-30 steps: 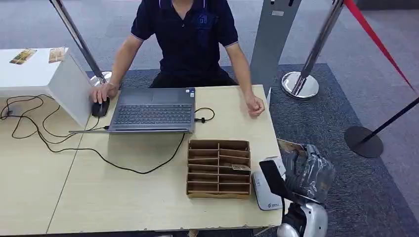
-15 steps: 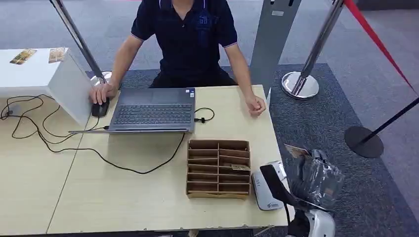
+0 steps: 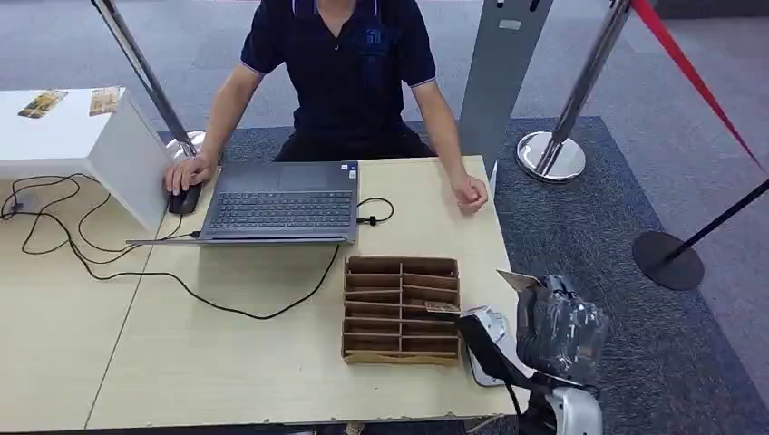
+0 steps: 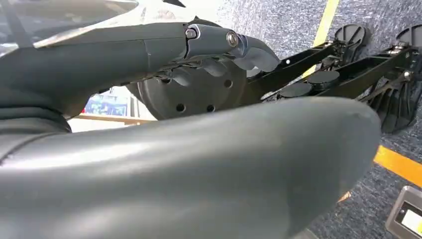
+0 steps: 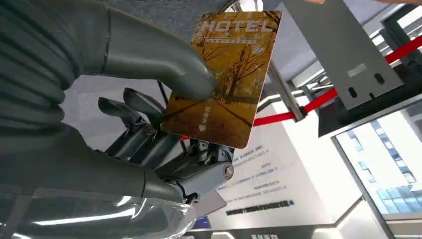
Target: Pass the card to the sensor for recognition and then transmit it.
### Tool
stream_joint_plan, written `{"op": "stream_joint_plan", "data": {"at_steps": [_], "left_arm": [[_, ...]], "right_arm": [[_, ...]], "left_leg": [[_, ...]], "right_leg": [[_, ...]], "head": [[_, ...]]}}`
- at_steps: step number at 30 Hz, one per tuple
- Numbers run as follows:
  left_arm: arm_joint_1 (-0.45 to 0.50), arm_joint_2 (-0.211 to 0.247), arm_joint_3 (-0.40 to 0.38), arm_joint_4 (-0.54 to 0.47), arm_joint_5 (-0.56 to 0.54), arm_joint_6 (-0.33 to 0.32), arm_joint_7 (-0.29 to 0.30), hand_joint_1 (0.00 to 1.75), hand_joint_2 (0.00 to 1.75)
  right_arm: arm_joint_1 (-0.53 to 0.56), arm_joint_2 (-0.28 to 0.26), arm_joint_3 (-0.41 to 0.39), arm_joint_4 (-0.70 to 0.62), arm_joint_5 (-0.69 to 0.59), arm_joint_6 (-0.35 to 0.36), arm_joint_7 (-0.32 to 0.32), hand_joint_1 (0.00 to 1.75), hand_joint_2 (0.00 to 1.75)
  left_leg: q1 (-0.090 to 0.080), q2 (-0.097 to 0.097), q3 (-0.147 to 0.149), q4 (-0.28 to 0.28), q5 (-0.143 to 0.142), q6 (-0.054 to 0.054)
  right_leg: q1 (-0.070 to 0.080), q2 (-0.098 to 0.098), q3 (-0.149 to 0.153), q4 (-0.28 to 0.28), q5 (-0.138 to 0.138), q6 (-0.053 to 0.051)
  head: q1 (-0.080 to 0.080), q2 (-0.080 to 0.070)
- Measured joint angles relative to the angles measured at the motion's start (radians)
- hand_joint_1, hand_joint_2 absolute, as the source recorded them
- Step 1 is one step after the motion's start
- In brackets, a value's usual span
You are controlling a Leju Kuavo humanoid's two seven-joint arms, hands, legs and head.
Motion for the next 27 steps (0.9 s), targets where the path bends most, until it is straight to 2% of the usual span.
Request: {"op": "stream_joint_plan", "data": {"at_steps": [7, 14, 17, 22, 27], "left_arm": [[0.000, 0.000, 0.000, 0.000, 0.000, 0.000, 0.000, 0.00, 0.00], [0.000, 0.000, 0.000, -0.001, 0.000, 0.000, -0.002, 0.00, 0.00], [0.000, 0.000, 0.000, -0.002, 0.000, 0.000, -0.004, 0.00, 0.00], [0.000, -0.002, 0.005, -0.004, 0.000, 0.000, -0.007, 0.00, 0.00], [0.001, -0.002, 0.008, -0.005, 0.000, 0.000, -0.007, 0.00, 0.00]], "right_arm": [[-0.006, -0.018, 0.034, 0.002, -0.008, 0.000, 0.021, 1.75, 1.75], [-0.007, -0.045, 0.049, 0.019, -0.032, 0.000, 0.083, 1.75, 1.75], [0.002, -0.058, 0.048, 0.034, -0.073, 0.000, 0.082, 1.75, 1.75], [0.045, -0.046, -0.004, 0.077, -0.156, 0.000, -0.028, 1.75, 1.75], [0.071, 0.005, -0.091, 0.154, -0.223, 0.000, -0.187, 1.75, 1.75]], "left_leg": [[0.000, 0.000, 0.000, 0.000, 0.000, 0.000], [0.000, 0.000, 0.000, 0.000, 0.000, 0.000], [0.000, 0.000, 0.001, 0.000, 0.000, 0.000], [0.000, 0.000, 0.000, 0.000, 0.000, 0.000], [0.000, 0.000, 0.000, 0.000, 0.000, 0.000]], "right_leg": [[0.000, 0.000, 0.000, 0.000, 0.000, 0.000], [0.000, 0.000, 0.000, 0.000, 0.000, 0.000], [0.000, 0.000, 0.000, 0.000, 0.000, 0.000], [0.000, 0.000, -0.001, 0.000, 0.000, 0.000], [0.000, 0.000, -0.001, 0.000, 0.000, 0.000]], "head": [[0.000, 0.000], [0.000, 0.000], [0.000, 0.000], [0.000, 0.000], [0.000, 0.000]]}}
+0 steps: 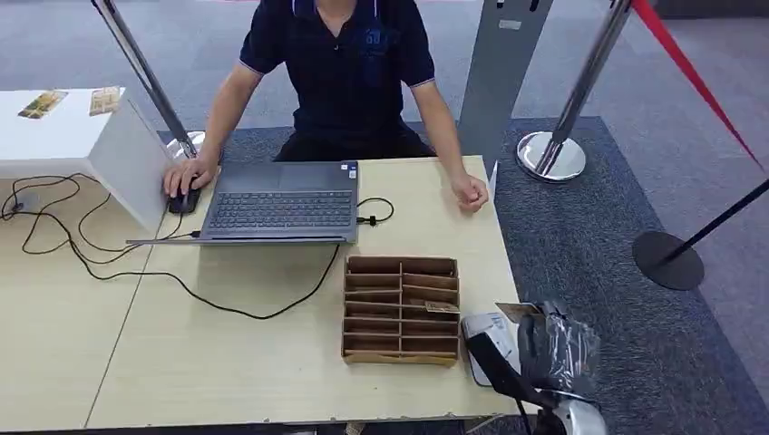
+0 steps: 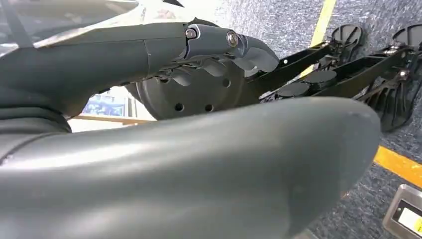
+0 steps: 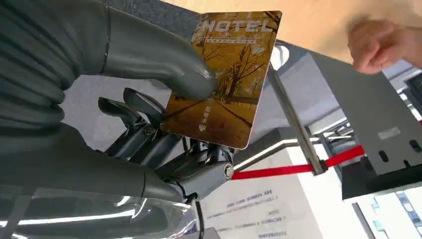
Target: Pass the card to the sensor for recognition and then transmit it.
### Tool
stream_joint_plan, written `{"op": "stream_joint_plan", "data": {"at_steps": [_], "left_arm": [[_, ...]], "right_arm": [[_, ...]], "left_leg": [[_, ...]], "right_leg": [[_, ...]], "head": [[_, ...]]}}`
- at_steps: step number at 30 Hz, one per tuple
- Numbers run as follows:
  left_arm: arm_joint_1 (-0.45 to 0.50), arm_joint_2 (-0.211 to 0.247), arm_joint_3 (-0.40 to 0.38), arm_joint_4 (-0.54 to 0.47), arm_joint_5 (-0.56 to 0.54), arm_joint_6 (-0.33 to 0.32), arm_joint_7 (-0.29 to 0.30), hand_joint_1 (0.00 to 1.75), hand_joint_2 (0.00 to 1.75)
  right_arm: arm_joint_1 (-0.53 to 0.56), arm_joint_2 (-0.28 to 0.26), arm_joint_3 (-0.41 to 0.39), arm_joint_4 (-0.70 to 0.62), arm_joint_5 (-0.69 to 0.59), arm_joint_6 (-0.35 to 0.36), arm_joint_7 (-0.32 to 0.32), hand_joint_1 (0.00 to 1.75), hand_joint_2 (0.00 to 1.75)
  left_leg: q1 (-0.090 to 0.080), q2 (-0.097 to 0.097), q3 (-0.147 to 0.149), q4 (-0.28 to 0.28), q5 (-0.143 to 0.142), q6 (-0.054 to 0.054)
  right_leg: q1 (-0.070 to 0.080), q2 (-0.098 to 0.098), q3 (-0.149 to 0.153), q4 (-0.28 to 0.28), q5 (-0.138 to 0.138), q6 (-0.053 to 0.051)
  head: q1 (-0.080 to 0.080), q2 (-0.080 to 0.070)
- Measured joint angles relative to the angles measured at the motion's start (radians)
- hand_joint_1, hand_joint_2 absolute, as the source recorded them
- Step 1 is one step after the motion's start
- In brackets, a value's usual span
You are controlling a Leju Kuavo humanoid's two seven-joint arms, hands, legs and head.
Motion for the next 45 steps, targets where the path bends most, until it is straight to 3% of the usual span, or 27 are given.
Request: {"op": "stream_joint_plan", "data": {"at_steps": [10, 24, 36, 45], "left_arm": [[0.000, 0.000, 0.001, -0.001, 0.000, 0.000, 0.003, 0.00, 0.00], [0.000, -0.002, 0.008, -0.004, 0.000, 0.000, 0.004, 0.00, 0.00], [-0.001, -0.002, 0.019, -0.005, 0.000, 0.000, -0.010, 0.00, 0.00], [-0.004, -0.006, 0.024, -0.005, 0.000, 0.000, -0.030, 0.00, 0.00]], "right_arm": [[0.011, 0.101, -0.133, 0.156, -0.060, 0.000, -0.115, 1.75, 1.75], [-0.001, 0.178, -0.221, 0.250, -0.062, -0.002, -0.166, 1.75, 1.75], [-0.013, 0.199, -0.264, 0.258, -0.004, -0.003, -0.180, 1.75, 1.75], [-0.038, 0.219, -0.290, 0.139, 0.077, -0.003, -0.184, 1.75, 1.75]], "left_leg": [[0.000, 0.000, 0.000, 0.000, 0.000, 0.000], [0.000, 0.000, 0.002, 0.000, 0.000, 0.000], [0.000, 0.000, 0.003, 0.000, 0.000, 0.000], [0.000, 0.000, 0.003, 0.000, 0.000, 0.000]], "right_leg": [[0.000, 0.000, 0.000, 0.000, 0.000, 0.000], [0.000, 0.000, 0.002, 0.000, 0.000, 0.000], [0.000, 0.000, 0.003, 0.000, 0.000, 0.000], [0.000, 0.000, 0.003, 0.000, 0.000, 0.000]], "head": [[0.000, 0.000], [0.000, 0.000], [0.000, 0.000], [0.000, 0.000]]}}
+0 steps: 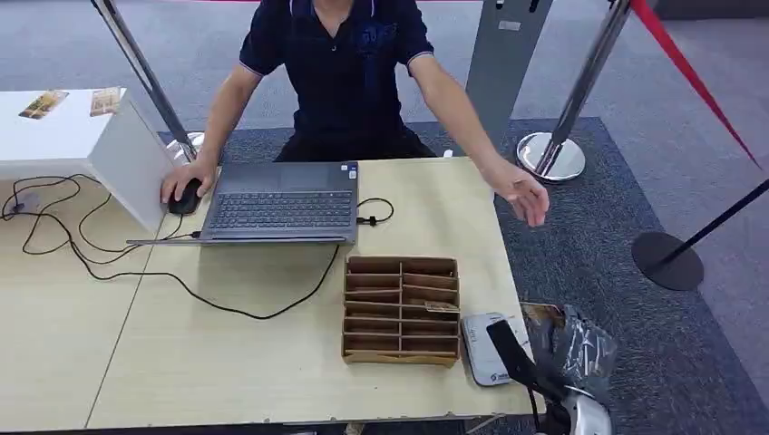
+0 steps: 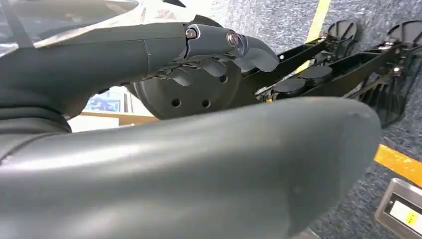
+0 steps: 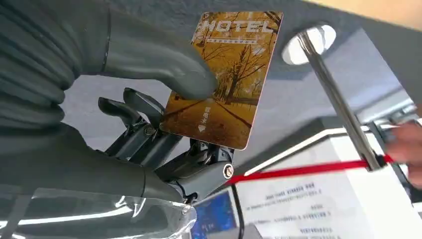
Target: Pass the card to the sensor for recognition and then transmit it.
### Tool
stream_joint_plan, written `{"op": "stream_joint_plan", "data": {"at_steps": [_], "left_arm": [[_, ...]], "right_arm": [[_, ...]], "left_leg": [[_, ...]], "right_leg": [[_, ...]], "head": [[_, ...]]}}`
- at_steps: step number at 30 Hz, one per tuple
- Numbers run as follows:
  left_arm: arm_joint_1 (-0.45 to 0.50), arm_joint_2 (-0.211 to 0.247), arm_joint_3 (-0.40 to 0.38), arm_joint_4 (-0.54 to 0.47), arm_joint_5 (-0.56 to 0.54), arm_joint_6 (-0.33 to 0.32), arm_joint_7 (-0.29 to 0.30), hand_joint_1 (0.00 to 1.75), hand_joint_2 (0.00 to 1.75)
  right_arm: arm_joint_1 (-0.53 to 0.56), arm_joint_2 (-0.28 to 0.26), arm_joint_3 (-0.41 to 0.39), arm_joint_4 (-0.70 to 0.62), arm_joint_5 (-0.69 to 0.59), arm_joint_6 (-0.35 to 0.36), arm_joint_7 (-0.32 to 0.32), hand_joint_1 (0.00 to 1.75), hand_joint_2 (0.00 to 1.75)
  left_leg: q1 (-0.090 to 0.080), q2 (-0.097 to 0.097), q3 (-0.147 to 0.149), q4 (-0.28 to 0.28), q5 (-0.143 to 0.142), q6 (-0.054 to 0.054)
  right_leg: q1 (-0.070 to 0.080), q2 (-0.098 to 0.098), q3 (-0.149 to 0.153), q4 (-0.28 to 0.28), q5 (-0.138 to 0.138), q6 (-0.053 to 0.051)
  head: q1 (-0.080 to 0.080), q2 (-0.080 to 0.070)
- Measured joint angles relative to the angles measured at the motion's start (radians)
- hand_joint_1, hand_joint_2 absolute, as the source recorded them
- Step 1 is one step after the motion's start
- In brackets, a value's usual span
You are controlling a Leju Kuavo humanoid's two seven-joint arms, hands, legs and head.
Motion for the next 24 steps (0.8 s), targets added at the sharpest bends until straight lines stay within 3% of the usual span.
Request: {"op": "stream_joint_plan", "data": {"at_steps": [6, 12, 24], "left_arm": [[0.001, 0.006, -0.001, 0.000, 0.000, 0.000, -0.009, 0.00, 0.00], [0.000, 0.007, -0.001, 0.001, 0.000, 0.000, -0.013, 0.00, 0.00], [-0.001, 0.014, -0.003, 0.005, 0.000, 0.000, -0.034, 0.00, 0.00]], "right_arm": [[-0.031, -0.019, 0.014, -0.104, 0.034, 0.000, 0.086, 1.75, 1.75], [-0.058, -0.044, 0.076, -0.169, 0.043, 0.002, 0.140, 1.75, 1.75], [-0.136, -0.030, 0.195, -0.156, -0.011, 0.003, 0.074, 1.75, 1.75]], "left_leg": [[0.000, 0.000, 0.000, 0.000, 0.000, 0.000], [0.000, 0.000, 0.000, 0.000, 0.000, 0.000], [0.000, 0.000, 0.000, 0.000, 0.000, 0.000]], "right_leg": [[0.000, 0.000, 0.000, 0.000, 0.000, 0.000], [0.000, 0.000, 0.000, 0.000, 0.000, 0.000], [0.000, 0.000, 0.000, 0.000, 0.000, 0.000]], "head": [[0.000, 0.000], [0.000, 0.000], [0.000, 0.000]]}}
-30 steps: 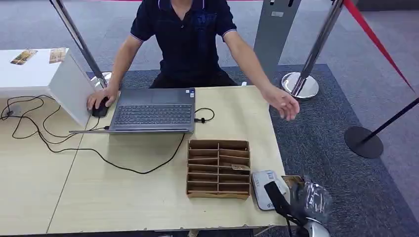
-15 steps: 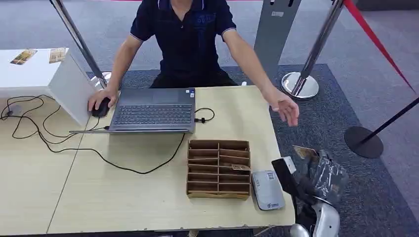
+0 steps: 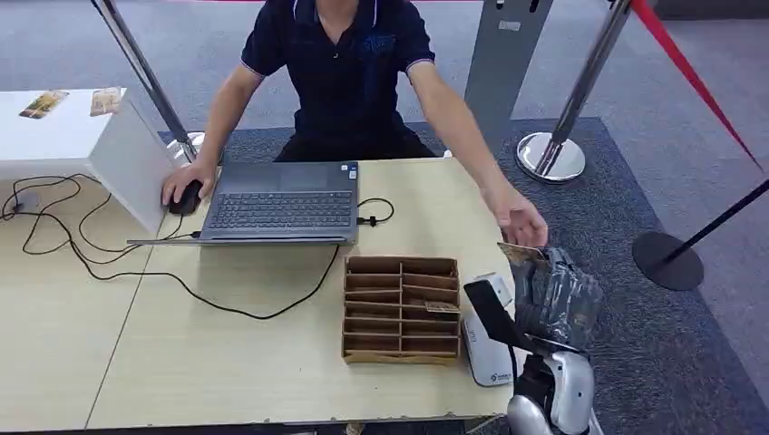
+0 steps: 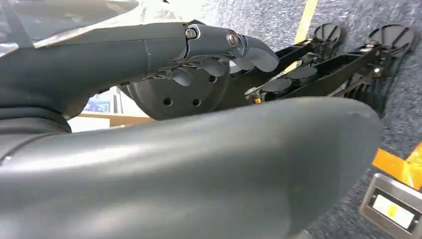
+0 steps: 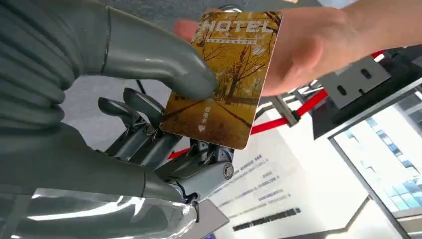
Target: Pass the card to the sensor for recognition and then transmit it.
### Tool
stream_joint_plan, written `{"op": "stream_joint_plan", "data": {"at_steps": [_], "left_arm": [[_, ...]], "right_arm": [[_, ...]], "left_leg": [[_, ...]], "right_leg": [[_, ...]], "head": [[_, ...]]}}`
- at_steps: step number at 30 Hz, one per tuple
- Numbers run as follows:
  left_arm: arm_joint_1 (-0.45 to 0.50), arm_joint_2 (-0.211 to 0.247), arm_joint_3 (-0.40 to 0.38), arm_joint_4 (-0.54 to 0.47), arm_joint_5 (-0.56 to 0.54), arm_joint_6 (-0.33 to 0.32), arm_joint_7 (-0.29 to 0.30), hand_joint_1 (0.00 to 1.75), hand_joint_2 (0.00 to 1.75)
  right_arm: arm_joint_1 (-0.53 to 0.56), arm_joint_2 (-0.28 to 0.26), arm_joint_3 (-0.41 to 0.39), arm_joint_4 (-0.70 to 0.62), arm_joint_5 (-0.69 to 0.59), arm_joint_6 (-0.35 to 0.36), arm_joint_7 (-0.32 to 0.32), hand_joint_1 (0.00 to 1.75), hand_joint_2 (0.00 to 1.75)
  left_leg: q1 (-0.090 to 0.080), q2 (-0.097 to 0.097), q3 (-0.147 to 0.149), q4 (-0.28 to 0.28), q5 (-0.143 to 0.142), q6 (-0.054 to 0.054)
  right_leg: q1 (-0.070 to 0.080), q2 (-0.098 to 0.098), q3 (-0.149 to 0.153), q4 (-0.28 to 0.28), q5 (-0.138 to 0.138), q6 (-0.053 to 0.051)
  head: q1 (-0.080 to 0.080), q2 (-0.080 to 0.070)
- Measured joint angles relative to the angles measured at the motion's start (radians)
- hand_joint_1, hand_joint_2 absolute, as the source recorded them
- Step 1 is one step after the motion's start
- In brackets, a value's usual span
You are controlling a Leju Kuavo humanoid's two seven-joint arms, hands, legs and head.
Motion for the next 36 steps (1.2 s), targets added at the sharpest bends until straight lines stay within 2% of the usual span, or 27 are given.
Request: {"op": "stream_joint_plan", "data": {"at_steps": [8, 19, 36], "left_arm": [[0.000, 0.004, 0.000, 0.001, 0.000, 0.000, -0.003, 0.00, 0.00], [0.000, 0.008, 0.000, 0.002, 0.000, 0.000, -0.002, 0.00, 0.00], [0.001, 0.010, -0.006, 0.005, 0.000, 0.000, 0.008, 0.00, 0.00]], "right_arm": [[-0.034, 0.014, 0.056, 0.027, -0.010, 0.000, -0.005, 1.75, 1.75], [-0.045, 0.016, 0.088, 0.043, -0.015, 0.000, 0.002, 1.75, 1.75], [-0.049, 0.022, 0.099, 0.048, -0.012, 0.000, 0.005, 1.75, 1.75]], "left_leg": [[0.000, 0.000, 0.000, 0.000, 0.000, 0.000], [0.000, 0.000, 0.000, 0.000, 0.000, 0.000], [0.000, 0.000, -0.001, 0.000, 0.000, 0.000]], "right_leg": [[0.000, 0.000, 0.000, 0.000, 0.000, 0.000], [0.000, 0.000, 0.000, 0.000, 0.000, 0.000], [0.000, 0.000, -0.001, 0.000, 0.000, 0.000]], "head": [[0.000, 0.000], [0.000, 0.000], [0.000, 0.000]]}}
